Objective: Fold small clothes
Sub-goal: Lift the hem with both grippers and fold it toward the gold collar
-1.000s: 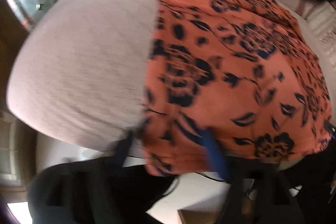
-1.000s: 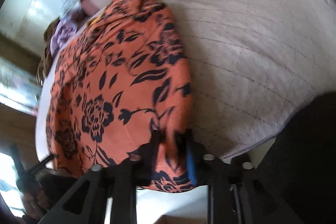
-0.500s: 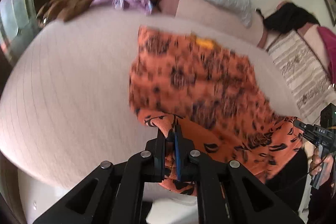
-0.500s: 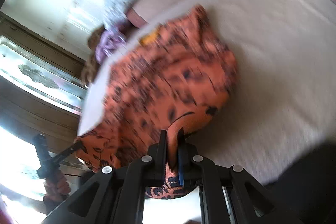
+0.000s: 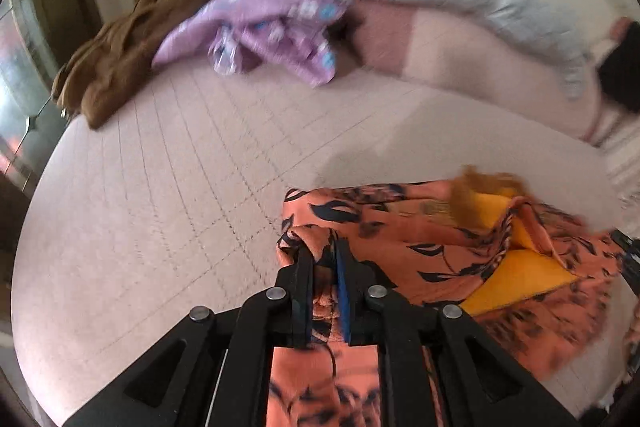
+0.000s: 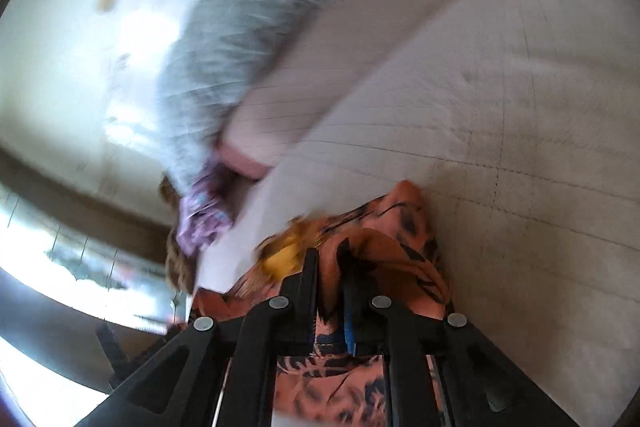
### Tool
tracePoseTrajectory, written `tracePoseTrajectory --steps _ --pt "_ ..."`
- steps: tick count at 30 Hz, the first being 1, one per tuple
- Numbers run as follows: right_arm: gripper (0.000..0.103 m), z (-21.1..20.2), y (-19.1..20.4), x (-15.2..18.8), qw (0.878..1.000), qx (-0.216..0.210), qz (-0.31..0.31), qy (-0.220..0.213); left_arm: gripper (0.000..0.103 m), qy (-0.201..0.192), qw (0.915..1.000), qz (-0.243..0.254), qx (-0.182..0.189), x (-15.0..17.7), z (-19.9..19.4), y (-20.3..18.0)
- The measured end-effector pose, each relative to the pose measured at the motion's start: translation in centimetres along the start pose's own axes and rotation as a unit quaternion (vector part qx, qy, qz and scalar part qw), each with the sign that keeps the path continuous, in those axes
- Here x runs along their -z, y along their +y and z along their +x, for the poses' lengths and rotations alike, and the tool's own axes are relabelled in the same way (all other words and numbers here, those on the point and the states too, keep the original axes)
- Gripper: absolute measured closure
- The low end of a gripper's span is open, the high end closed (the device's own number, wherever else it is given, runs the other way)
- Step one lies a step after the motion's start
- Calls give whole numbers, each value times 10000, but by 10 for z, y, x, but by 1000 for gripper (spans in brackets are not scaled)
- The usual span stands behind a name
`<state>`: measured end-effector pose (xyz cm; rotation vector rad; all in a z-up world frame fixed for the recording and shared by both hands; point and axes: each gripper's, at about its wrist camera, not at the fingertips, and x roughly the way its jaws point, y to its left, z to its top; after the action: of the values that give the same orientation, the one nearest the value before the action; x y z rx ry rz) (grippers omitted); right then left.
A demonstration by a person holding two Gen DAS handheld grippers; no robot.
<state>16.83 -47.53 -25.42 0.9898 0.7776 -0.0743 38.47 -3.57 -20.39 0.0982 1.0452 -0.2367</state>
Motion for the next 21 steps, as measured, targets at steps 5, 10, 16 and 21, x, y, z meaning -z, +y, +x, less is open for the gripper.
tracePoseTrajectory --steps 5,10,16,21 --pt "86 50 -46 -9 9962 -23 826 290 88 -499 9938 -861 505 19 -4 26" --pt "29 11 -49 -7 9980 -279 475 -316 50 -1721 9673 -1835 333 48 -66 65" --pt "29 -31 12 22 9939 370 -937 -454 44 -1401 9867 -619 -540 103 -82 2" --pt "54 36 98 102 9618 812 -2459 889 44 -798 9961 -100 -365 130 -42 -28"
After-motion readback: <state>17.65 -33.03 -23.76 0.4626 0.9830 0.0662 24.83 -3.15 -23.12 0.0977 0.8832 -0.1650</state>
